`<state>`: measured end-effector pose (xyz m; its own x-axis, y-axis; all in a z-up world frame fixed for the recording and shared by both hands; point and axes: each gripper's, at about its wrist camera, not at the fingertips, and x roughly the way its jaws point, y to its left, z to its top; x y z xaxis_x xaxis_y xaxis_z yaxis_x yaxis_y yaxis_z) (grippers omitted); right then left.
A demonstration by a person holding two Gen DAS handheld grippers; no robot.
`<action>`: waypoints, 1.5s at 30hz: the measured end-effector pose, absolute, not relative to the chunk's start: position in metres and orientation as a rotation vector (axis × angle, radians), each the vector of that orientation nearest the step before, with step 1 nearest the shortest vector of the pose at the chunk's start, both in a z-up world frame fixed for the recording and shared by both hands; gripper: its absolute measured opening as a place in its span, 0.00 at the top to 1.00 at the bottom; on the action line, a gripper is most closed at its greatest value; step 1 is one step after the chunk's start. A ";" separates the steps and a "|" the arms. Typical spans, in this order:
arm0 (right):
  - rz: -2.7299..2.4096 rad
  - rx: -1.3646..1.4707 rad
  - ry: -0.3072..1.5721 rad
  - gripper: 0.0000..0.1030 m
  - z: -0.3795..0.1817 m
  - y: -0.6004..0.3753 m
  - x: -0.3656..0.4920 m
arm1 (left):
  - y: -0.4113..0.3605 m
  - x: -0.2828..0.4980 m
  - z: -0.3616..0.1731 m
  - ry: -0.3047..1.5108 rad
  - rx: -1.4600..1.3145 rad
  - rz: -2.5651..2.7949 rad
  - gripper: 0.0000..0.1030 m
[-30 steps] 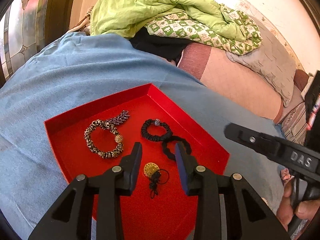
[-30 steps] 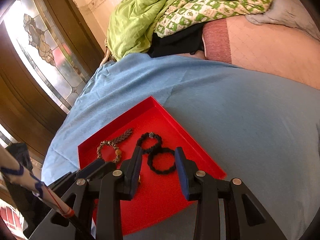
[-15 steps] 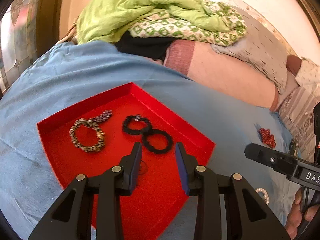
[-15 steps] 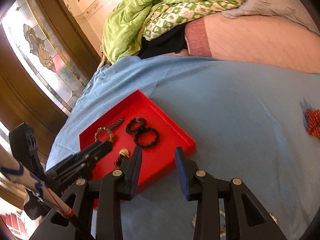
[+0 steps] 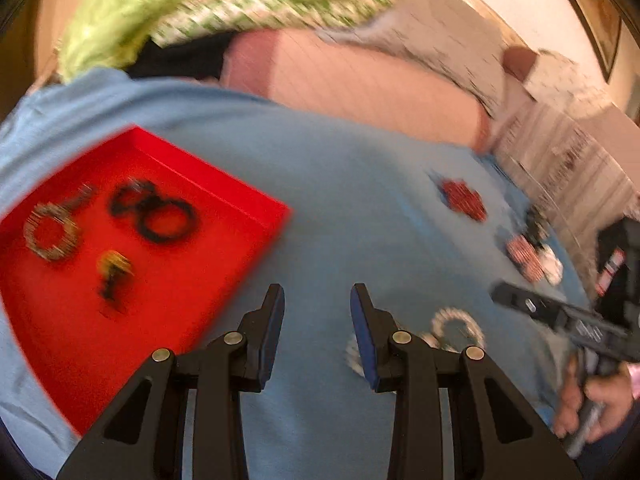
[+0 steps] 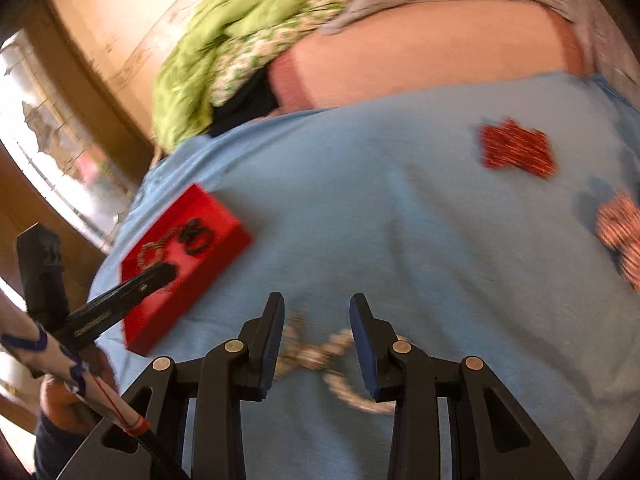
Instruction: Organize jewelry
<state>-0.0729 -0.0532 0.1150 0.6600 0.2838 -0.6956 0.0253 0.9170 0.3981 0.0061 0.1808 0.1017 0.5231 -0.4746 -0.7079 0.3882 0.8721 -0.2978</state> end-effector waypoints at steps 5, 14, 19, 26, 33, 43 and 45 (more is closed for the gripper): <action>0.145 0.475 0.848 0.64 0.109 -0.084 -0.077 | 0.152 -0.010 0.082 0.944 -0.040 -0.537 0.68; 0.196 0.433 0.859 0.64 0.107 -0.084 -0.084 | 0.135 -0.012 0.067 0.980 0.008 -0.515 0.68; 0.193 0.416 0.875 0.64 0.104 -0.088 -0.086 | 0.132 -0.007 0.063 0.987 0.020 -0.506 0.68; 0.205 0.391 0.883 0.67 0.103 -0.089 -0.089 | 0.123 -0.003 0.054 0.979 0.106 -0.484 0.68; 0.261 0.246 0.906 0.77 0.103 -0.059 -0.092 | 0.115 -0.005 0.058 0.923 0.162 -0.504 0.95; 0.226 0.080 0.954 0.80 0.086 -0.042 -0.091 | 0.148 -0.011 0.122 0.681 -0.024 -0.586 0.95; 0.227 0.050 0.957 0.80 0.083 -0.037 -0.089 | 0.153 -0.011 0.128 0.647 -0.046 -0.590 0.95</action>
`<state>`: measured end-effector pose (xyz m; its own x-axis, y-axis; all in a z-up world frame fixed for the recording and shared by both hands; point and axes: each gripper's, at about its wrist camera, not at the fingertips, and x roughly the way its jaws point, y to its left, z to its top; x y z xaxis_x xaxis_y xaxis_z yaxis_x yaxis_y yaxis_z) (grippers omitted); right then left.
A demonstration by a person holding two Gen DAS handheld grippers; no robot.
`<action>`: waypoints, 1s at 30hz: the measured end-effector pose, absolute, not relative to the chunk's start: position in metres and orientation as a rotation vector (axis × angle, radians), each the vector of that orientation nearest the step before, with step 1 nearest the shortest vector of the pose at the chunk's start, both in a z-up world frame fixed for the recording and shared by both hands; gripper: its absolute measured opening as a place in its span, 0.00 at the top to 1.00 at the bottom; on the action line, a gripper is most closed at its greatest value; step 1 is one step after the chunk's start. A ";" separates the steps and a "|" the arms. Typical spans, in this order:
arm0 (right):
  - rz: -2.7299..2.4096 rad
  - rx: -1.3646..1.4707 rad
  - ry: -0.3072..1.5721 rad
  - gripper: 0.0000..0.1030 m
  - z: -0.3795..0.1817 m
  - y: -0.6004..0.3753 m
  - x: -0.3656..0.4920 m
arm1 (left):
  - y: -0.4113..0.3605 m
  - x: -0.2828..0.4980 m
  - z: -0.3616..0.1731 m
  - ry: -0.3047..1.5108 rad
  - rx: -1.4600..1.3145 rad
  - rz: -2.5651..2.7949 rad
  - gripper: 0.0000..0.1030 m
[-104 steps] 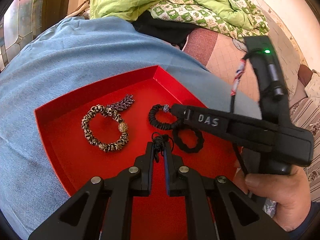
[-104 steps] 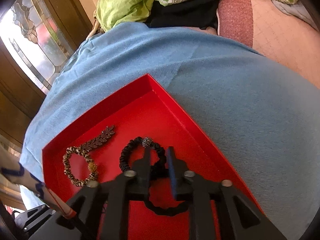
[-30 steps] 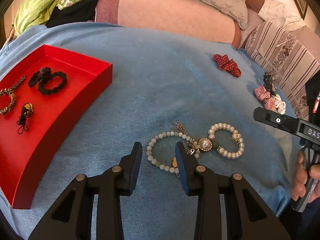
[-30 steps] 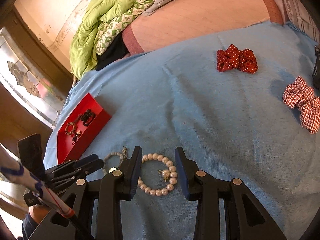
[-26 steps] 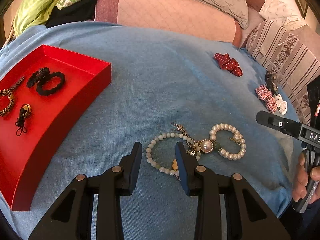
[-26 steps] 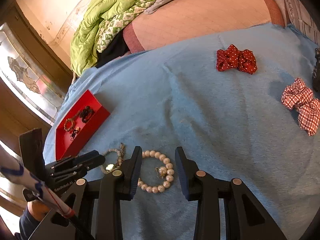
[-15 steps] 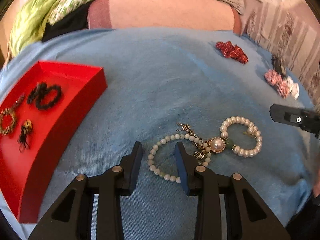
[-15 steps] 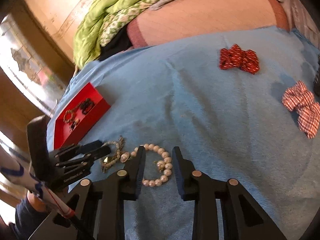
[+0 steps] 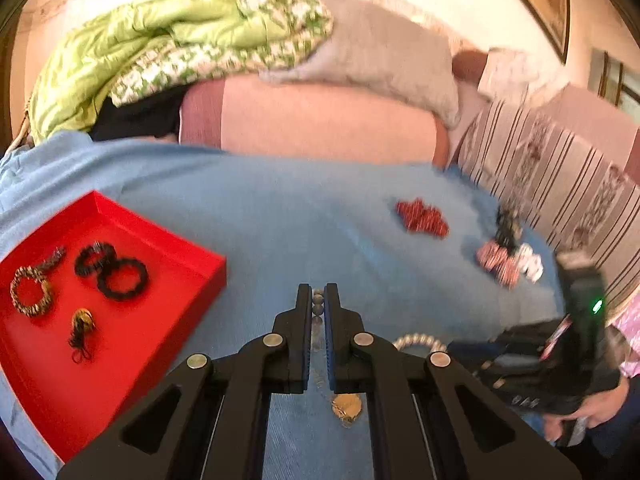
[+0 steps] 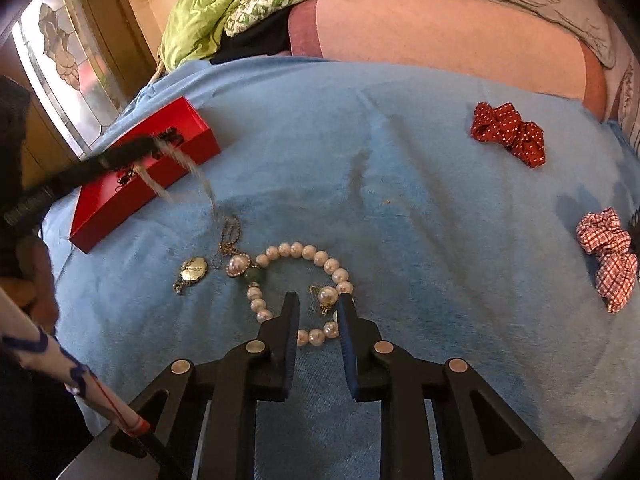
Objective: Organize jewelry
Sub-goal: 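Grasp the pearl bracelet with the right tool and lift it toward the tray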
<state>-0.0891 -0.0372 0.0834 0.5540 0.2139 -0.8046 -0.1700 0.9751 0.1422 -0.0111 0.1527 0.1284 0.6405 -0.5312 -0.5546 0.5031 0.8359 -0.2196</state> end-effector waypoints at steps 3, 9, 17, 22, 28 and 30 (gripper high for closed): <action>0.210 -0.029 0.946 0.80 0.082 -0.028 -0.088 | 0.156 -0.009 0.135 0.627 -0.065 -0.590 0.95; 0.189 -0.147 0.949 0.80 0.076 -0.016 -0.083 | 0.156 -0.009 0.130 0.647 -0.050 -0.583 0.95; 0.192 -0.122 0.873 0.90 0.097 -0.020 -0.089 | 0.164 -0.014 0.143 0.596 -0.075 -0.594 0.95; 0.221 0.017 0.746 0.90 0.124 -0.034 -0.093 | 0.171 -0.023 0.163 0.506 -0.098 -0.624 0.95; 0.244 0.037 0.687 0.90 0.135 -0.028 -0.098 | 0.171 -0.036 0.182 0.419 -0.093 -0.668 0.95; 0.251 0.048 0.681 0.90 0.136 -0.028 -0.098 | 0.174 -0.040 0.191 0.387 -0.111 -0.680 0.95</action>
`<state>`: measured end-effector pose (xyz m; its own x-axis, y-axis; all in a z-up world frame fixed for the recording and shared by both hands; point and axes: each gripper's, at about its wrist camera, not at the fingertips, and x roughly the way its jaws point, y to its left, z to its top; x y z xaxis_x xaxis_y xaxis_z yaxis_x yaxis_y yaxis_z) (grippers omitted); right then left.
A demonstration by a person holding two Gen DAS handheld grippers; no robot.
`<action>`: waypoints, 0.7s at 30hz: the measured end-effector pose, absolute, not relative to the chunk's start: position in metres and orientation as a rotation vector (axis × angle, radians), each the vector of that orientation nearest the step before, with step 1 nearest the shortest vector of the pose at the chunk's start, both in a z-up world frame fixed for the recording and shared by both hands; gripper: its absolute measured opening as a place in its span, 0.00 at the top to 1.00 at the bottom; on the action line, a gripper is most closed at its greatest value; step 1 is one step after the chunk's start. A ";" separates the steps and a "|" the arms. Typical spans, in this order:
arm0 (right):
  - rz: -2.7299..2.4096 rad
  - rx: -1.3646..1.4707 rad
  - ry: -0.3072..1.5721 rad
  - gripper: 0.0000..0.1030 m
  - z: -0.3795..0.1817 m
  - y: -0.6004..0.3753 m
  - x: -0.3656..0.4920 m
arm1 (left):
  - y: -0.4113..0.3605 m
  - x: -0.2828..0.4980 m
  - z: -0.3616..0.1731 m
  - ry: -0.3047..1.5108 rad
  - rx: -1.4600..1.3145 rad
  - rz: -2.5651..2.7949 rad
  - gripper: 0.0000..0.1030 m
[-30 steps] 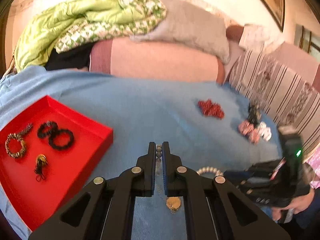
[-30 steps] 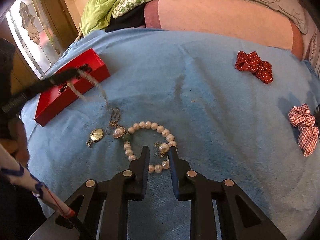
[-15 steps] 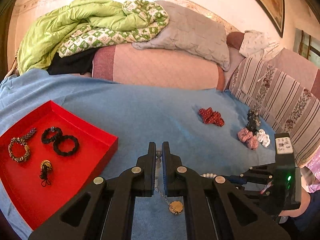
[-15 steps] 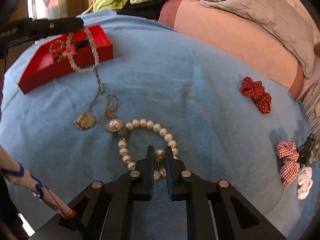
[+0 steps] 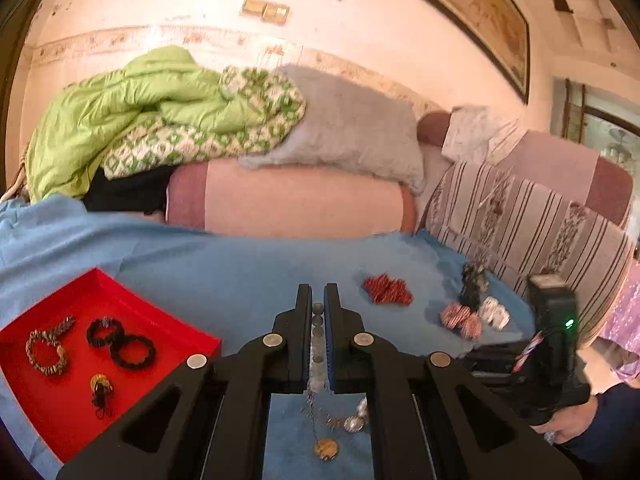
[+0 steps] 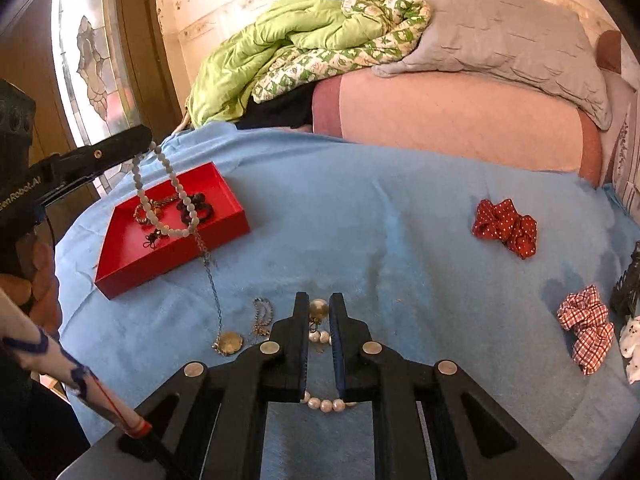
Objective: Organize jewelry
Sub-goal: 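Grasp the pearl bracelet with the right tool and lift it toward the tray, then carry the pearl bracelet over the red tray and open the right tool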
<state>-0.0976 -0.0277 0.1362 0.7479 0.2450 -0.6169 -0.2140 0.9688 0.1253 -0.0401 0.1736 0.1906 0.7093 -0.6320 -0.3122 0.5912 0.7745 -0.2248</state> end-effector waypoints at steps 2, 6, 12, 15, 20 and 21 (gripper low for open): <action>0.248 0.057 0.670 0.90 0.138 -0.028 -0.100 | 0.178 -0.047 0.203 0.345 -0.140 -0.715 0.95; 0.260 0.078 0.664 0.90 0.140 -0.028 -0.098 | 0.177 -0.056 0.216 0.297 -0.120 -0.726 0.95; 0.273 0.076 0.659 0.90 0.142 -0.023 -0.097 | 0.178 -0.048 0.208 0.348 -0.110 -0.704 0.95; 0.280 0.077 0.656 0.90 0.143 -0.021 -0.097 | 0.179 -0.044 0.202 0.375 -0.106 -0.690 0.95; 0.284 0.078 0.658 0.90 0.142 -0.019 -0.096 | 0.179 -0.034 0.185 0.438 -0.092 -0.652 0.95; 0.285 0.080 0.658 0.90 0.143 -0.018 -0.096 | 0.180 -0.033 0.184 0.444 -0.089 -0.647 0.95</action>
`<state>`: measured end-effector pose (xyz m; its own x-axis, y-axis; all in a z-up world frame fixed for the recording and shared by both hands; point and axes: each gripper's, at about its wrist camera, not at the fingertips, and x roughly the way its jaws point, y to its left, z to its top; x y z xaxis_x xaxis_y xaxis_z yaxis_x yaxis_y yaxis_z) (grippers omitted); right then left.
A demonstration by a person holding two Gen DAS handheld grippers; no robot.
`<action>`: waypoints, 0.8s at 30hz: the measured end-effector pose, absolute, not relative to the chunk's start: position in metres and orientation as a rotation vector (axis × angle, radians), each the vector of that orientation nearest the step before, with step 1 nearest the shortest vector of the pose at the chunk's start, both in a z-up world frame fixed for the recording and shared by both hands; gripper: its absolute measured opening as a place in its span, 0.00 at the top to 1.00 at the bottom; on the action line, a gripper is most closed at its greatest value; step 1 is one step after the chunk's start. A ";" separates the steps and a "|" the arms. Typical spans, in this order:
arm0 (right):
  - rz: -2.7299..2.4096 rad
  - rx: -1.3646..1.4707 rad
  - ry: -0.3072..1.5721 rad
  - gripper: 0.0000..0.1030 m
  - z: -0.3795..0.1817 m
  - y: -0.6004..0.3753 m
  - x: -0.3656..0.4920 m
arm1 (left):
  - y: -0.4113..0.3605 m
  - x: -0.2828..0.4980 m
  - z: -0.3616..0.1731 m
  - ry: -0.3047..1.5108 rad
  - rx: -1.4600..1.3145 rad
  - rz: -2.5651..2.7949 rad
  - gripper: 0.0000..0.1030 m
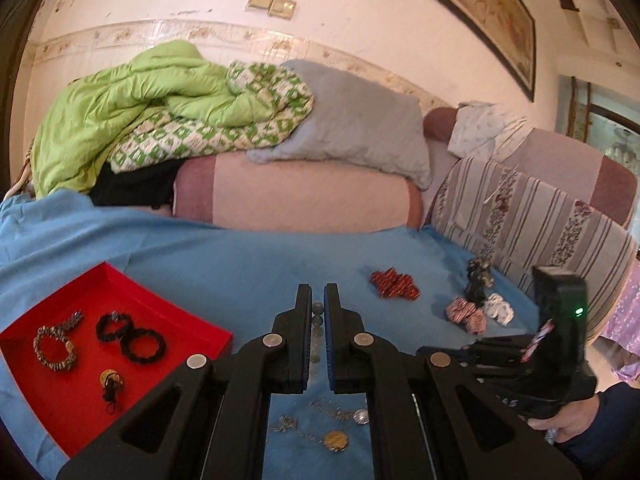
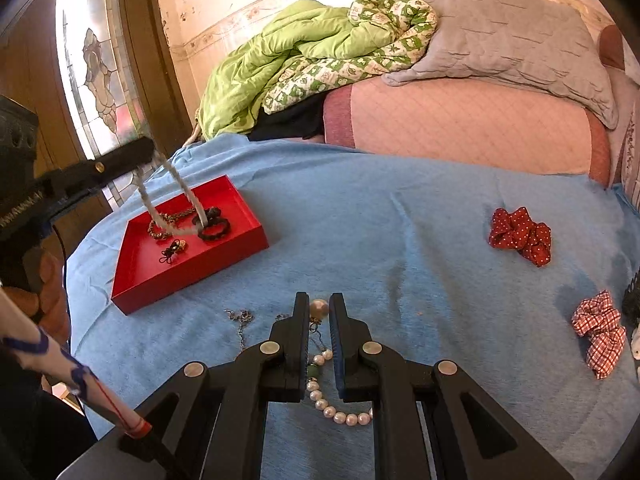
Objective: Organize jewelry
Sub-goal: 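Carry the pearl bracelet over the red tray and open the right tool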
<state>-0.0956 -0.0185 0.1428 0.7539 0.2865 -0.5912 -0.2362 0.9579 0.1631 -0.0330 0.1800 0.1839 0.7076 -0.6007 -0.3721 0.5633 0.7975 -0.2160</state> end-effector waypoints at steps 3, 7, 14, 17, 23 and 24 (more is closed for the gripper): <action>0.287 0.079 0.654 0.90 0.144 -0.016 -0.096 | 0.183 -0.030 0.180 0.455 -0.081 -0.629 0.95; 0.287 0.080 0.650 0.90 0.145 -0.013 -0.097 | 0.193 -0.028 0.176 0.467 -0.084 -0.607 0.95; 0.317 0.095 0.639 0.90 0.154 0.008 -0.101 | 0.220 -0.024 0.176 0.468 -0.104 -0.563 0.95; 0.342 0.085 0.630 0.90 0.161 0.025 -0.101 | 0.236 -0.022 0.176 0.468 -0.116 -0.539 0.95; 0.414 0.101 0.628 0.90 0.173 0.061 -0.094 | 0.272 -0.014 0.172 0.481 -0.155 -0.490 0.95; 0.429 0.109 0.628 0.90 0.175 0.068 -0.092 | 0.278 -0.013 0.171 0.483 -0.164 -0.482 0.95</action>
